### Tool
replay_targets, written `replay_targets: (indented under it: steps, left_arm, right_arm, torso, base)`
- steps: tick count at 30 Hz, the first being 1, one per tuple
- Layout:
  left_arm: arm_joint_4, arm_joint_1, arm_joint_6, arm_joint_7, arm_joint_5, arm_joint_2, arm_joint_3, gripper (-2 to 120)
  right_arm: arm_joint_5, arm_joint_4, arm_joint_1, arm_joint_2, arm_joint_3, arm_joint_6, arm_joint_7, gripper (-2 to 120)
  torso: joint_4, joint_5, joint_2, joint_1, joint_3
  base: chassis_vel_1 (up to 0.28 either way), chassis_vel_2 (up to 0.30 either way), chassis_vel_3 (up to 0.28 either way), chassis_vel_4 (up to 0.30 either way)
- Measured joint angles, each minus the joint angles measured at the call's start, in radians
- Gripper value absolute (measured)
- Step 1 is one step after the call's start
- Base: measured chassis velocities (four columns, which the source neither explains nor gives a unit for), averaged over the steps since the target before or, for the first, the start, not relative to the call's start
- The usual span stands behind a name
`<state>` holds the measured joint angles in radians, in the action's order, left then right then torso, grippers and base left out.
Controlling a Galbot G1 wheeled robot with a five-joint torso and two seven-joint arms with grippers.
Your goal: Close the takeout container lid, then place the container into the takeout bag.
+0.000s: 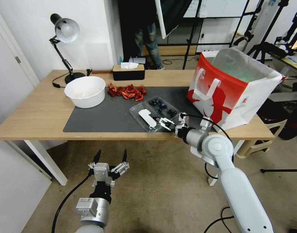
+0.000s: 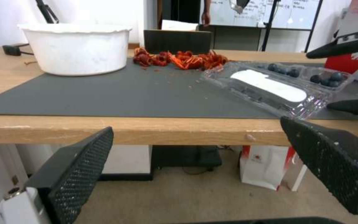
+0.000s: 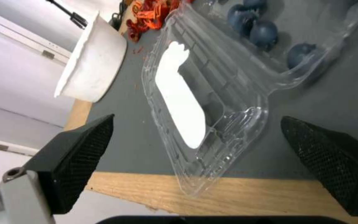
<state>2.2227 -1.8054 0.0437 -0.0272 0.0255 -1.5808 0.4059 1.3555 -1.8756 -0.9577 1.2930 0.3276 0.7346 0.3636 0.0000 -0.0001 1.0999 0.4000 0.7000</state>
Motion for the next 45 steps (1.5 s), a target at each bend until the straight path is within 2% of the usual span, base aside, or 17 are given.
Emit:
replay_targets:
  steps: [8,23,45]
  left_arm:
    - [0.001,-0.001,0.002,0.000,0.000,0.000,0.000,100]
    - [0.003,-0.004,0.018,0.000,0.000,-0.003,0.001,100]
    - [0.000,-0.013,0.038,-0.001,0.000,-0.006,0.001,100]
  right_arm:
    - [-0.006,0.010,0.006,0.004,-0.012,0.000,-0.003,100]
    - [-0.095,0.083,0.065,0.025,-0.061,-0.004,-0.072,100]
    - [-0.243,0.060,0.081,0.077,-0.128,-0.016,-0.136,100]
  torso:
    - [0.0000,0.0000,0.000,0.000,0.000]
    - [-0.0001,0.0000,0.000,0.000,0.000]
    - [0.0000,0.0000,0.000,0.000,0.000]
  base:
    - [0.000,0.000,0.000,0.000]
    - [0.000,0.000,0.000,0.000]
    - [0.000,0.000,0.000,0.000]
